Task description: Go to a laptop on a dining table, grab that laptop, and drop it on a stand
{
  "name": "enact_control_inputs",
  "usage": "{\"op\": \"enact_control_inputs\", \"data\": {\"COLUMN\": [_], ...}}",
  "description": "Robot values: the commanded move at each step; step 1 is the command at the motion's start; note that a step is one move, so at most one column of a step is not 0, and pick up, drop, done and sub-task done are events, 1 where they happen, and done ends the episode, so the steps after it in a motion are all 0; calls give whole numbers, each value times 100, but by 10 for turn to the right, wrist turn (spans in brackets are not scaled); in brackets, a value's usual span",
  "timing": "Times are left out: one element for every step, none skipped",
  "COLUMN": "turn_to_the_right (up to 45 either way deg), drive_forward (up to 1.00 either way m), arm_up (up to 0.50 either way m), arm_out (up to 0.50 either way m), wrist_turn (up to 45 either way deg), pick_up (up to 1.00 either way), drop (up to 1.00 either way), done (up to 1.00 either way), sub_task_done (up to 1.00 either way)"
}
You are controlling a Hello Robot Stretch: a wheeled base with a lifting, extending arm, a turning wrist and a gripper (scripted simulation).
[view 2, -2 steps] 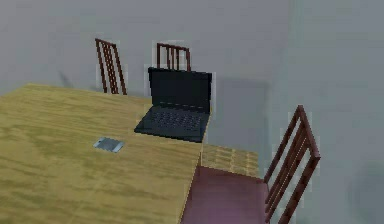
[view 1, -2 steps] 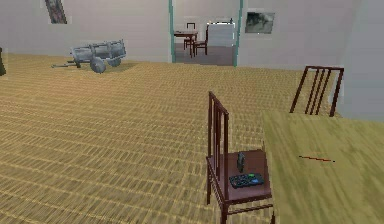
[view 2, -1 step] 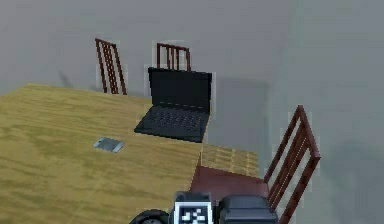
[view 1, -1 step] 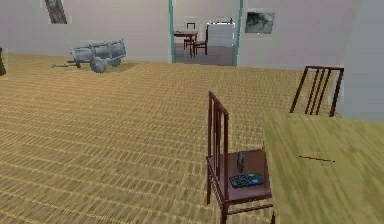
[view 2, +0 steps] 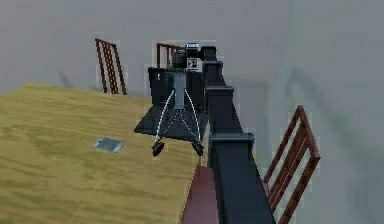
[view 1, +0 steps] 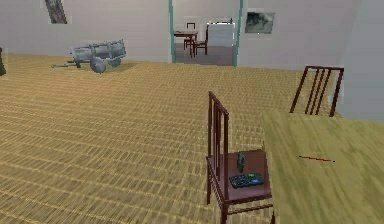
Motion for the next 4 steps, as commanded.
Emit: {"op": "enact_control_inputs", "data": {"turn_to_the_right": [0,0,0,0], "drive_forward": [0,0,0,0], "arm_up": [0,0,0,0], "arm_out": [0,0,0,0], "wrist_turn": [450,450,450,450], "pick_up": [0,0,0,0], "drop": [0,0,0,0], "done": [0,0,0,0], "sub_task_done": [0,0,0,0]}}
